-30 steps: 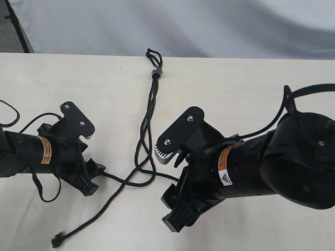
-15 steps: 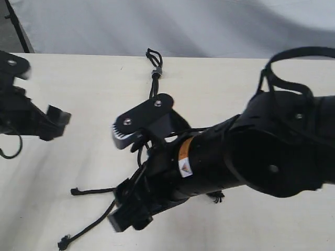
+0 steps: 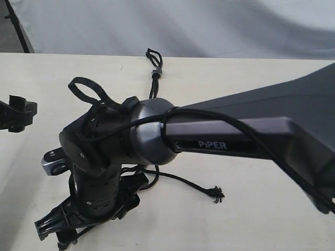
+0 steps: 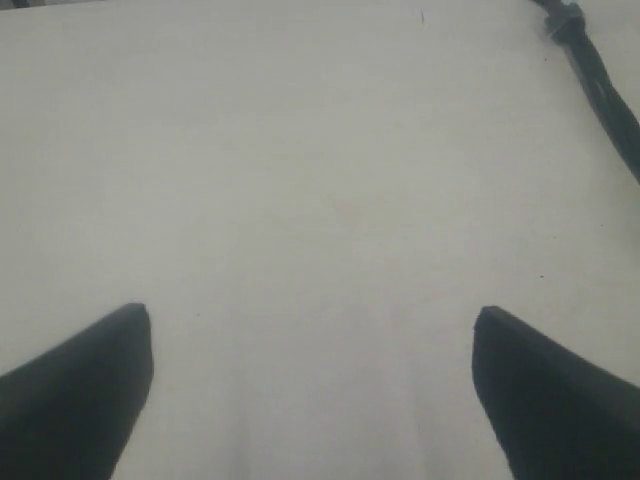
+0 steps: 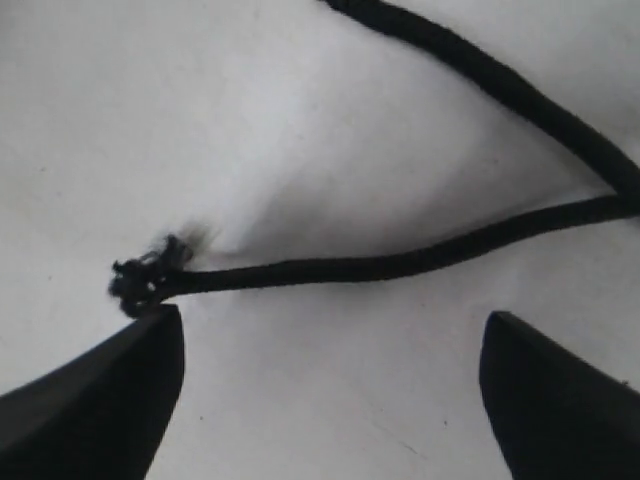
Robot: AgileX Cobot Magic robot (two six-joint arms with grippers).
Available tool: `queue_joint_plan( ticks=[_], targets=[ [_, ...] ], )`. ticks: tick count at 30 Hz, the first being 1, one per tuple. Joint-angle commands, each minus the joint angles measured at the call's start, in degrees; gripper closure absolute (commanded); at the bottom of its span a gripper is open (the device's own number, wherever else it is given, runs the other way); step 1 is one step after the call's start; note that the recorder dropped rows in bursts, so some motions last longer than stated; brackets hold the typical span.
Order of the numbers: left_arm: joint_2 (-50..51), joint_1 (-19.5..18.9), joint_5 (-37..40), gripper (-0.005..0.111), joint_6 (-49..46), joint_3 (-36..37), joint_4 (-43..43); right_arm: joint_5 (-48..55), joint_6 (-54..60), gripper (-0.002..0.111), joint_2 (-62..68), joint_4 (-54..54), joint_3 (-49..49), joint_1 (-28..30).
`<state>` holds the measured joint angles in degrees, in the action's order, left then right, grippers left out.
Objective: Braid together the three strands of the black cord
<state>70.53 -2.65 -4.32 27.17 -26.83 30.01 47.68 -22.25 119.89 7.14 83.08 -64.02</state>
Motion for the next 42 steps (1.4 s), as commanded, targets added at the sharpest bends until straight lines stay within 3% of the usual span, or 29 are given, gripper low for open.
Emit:
queue_joint_plan(
  ticks=[1, 13, 19, 22, 29, 33, 42],
  targets=[
    [-0.5, -0.1, -0.5, 0.026, 0.2, 0.2, -0.5, 0.6, -7.4, 0.032, 0.9, -3.5, 0.6, 1.1],
    [-0.5, -0.1, -0.8, 0.026, 0.5, 0.4, -0.5, -1.8, -11.0, 0.032, 2.5, -2.6, 1.8, 3.3],
    [-0.5, -0.1, -0.8, 0.026, 1.3, 0.4, -0.5, 5.1, -10.6, 0.033, 6.6, -2.6, 3.9, 3.7],
    [-0.5, -0.1, -0.8, 0.026, 1.3, 0.4, 0.0, 9.6, -8.1, 0.047, 7.7, -3.2, 5.9, 3.7],
    [-0.5, -0.1, -0.9, 0.026, 1.3, 0.4, 0.0, 15.9, 2.8, 0.106, 7.4, -5.3, 9.3, 3.7],
    [-0.5, -0.1, -1.2, 0.026, 1.3, 0.8, 0.0, 20.0, 19.8, 0.109, 7.4, -6.7, 12.8, 4.0],
    [-0.5, -0.1, -1.9, 0.026, 1.3, 1.2, 0.0, 22.3, 48.5, 0.109, 7.8, -27.2, 17.0, 4.0]
  ],
)
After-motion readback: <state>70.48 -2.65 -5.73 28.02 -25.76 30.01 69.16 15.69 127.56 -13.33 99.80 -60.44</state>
